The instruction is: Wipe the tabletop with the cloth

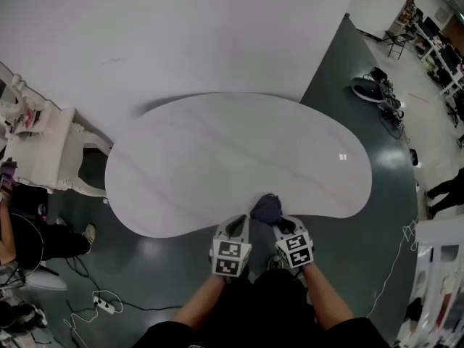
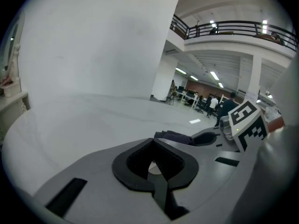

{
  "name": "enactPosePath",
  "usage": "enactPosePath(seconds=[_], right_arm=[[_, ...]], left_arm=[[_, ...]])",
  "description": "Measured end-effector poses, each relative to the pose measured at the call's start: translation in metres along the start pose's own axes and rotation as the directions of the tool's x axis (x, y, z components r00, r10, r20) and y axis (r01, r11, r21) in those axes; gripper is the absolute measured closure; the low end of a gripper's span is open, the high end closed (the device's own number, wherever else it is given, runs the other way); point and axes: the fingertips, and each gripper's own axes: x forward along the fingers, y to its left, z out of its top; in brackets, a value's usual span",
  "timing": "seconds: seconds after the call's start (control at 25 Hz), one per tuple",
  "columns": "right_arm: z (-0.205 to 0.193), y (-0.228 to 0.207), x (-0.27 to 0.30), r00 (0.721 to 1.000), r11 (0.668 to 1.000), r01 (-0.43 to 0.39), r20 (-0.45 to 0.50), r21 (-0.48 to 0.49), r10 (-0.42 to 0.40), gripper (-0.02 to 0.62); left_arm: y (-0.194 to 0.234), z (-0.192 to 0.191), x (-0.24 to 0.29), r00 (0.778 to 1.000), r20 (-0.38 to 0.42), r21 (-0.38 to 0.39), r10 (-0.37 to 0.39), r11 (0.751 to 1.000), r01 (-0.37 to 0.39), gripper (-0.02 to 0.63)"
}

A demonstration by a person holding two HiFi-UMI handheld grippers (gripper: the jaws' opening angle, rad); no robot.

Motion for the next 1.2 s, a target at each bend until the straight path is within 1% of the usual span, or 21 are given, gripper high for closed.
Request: enactPosePath(seconds=[0.12,0.2,0.32,0.44,0.56,0.64,0.76,0.84,0.96,1.08,1.2], right_arm=[[0.014,-0.007,-0.019,0.996,0.999,0.035,0.085,0.025,-0.037,0.549],[0.024,-0.011,-0.033,0.987,0.998,0.050,0.153,0.027,-0.054,0.549],[0.040,-0.021,-0.062,0.961,0.996,0.080,0.262,0.038,-0.087,0.549],[0.049,-0.037,-0.095,0.933,0.992,0.112,0.339,0.053,-0.124,0.549],[0.052,-0.057,-0.132,0.901,0.986,0.155,0.403,0.054,-0.164,0.549],[0.052,-0.068,-0.156,0.874,0.982,0.173,0.448,0.073,-0.187,0.549],[0.050,-0.082,-0.191,0.833,0.977,0.201,0.513,0.070,-0.208,0.549],[0.043,-0.094,-0.218,0.814,0.974,0.216,0.537,0.075,-0.222,0.549],[0.033,-0.114,-0.259,0.780,0.964,0.241,0.569,0.113,-0.261,0.549],[0.030,-0.129,-0.295,0.738,0.955,0.265,0.610,0.130,-0.288,0.549],[0.015,-0.139,-0.333,0.707,0.950,0.283,0.641,0.129,-0.298,0.549]], left_arm=[[-0.005,0.003,0.000,1.000,0.010,0.023,0.013,1.000,-0.014,0.600],[-0.013,0.007,-0.001,0.999,0.026,0.044,0.022,0.999,-0.023,0.600],[-0.034,0.017,0.001,0.998,0.056,0.070,0.022,0.997,-0.026,0.600],[-0.063,0.027,0.004,0.996,0.083,0.083,0.010,0.996,-0.017,0.600],[-0.097,0.041,0.008,0.993,0.120,0.119,-0.002,0.993,-0.013,0.600],[-0.118,0.052,0.009,0.988,0.154,0.142,-0.013,0.990,-0.009,0.600],[-0.150,0.064,0.010,0.981,0.193,0.133,-0.031,0.991,0.005,0.600],[-0.180,0.067,0.012,0.978,0.202,0.121,-0.044,0.992,0.020,0.600],[-0.224,0.076,0.010,0.971,0.232,0.149,-0.062,0.988,0.028,0.600],[-0.261,0.095,0.001,0.952,0.294,0.187,-0.085,0.982,0.029,0.600],[-0.307,0.109,-0.009,0.927,0.358,0.230,-0.109,0.973,0.026,0.600]])
